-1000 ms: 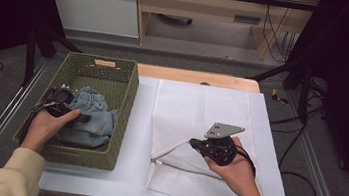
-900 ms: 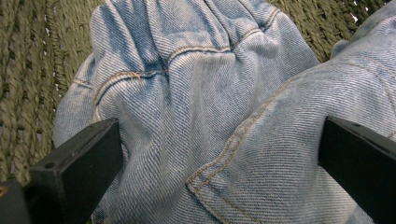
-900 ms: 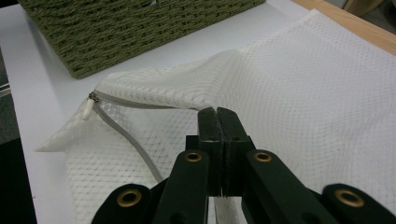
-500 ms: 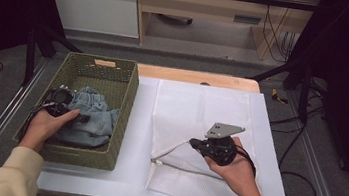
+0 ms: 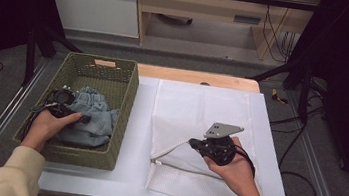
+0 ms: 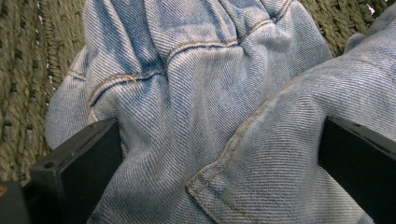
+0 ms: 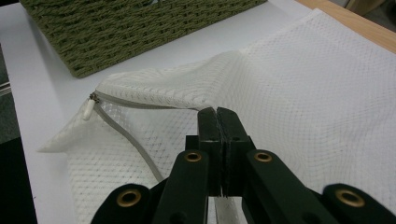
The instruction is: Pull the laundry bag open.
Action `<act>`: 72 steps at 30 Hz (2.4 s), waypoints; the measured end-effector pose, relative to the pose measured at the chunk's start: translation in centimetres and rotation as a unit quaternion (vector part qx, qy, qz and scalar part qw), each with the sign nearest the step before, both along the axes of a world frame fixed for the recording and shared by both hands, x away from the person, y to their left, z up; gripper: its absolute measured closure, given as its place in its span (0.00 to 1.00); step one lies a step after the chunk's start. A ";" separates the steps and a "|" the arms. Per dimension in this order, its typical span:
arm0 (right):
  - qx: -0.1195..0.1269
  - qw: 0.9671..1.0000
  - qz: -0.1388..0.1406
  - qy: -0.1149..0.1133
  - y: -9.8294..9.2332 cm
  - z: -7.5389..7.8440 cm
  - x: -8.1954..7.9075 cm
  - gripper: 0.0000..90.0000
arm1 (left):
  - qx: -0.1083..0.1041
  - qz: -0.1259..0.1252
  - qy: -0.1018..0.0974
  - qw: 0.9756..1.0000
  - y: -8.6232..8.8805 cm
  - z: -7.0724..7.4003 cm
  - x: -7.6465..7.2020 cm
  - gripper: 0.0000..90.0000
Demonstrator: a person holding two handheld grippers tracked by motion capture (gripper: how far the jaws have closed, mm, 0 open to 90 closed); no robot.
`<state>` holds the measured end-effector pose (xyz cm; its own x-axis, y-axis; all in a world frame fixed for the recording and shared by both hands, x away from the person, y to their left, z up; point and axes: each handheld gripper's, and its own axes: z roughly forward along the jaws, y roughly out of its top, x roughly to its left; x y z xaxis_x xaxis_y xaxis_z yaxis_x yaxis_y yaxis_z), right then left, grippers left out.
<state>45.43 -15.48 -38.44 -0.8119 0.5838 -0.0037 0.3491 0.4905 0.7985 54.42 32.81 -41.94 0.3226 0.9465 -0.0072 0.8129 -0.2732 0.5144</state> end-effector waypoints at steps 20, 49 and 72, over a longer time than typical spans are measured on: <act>0.000 1.000 0.000 0.001 0.0 0.0 0.0 0.99 | 0.014 -0.002 0.014 1.000 -0.5 -0.2 0.0 0.00; -0.001 1.000 0.001 0.001 -0.1 0.1 -0.1 0.99 | 0.024 -0.040 0.037 0.998 -0.9 1.1 -0.4 0.72; 0.000 1.000 -0.001 -0.001 -0.2 0.0 -0.1 1.00 | 0.036 -0.057 -0.010 0.998 -2.0 3.6 -1.3 0.79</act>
<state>45.28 -15.65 -38.41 -0.8102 0.5861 -0.0050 0.3494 0.4897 0.7988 53.13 30.83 -38.37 0.4272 0.9017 0.0659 0.7648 -0.3993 0.5056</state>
